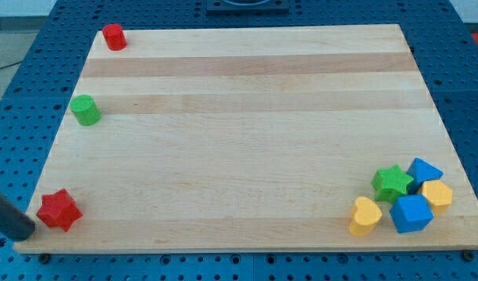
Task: Push the red star towards the center of the board
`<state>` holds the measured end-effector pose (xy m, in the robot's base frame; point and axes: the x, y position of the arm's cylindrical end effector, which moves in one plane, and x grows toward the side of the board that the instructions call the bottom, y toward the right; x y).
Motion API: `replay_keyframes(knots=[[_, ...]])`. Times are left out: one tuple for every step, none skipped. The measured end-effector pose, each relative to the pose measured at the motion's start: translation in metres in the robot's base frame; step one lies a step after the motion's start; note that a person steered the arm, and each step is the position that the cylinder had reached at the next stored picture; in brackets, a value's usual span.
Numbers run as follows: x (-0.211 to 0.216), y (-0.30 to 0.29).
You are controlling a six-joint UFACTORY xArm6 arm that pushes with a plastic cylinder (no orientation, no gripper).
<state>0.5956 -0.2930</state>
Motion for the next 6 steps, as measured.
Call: replay_keyframes(knots=[[-0.023, 0.023], [-0.025, 0.063], [-0.025, 0.083], [-0.01, 0.06], [0.008, 0.072], [-0.007, 0.115]])
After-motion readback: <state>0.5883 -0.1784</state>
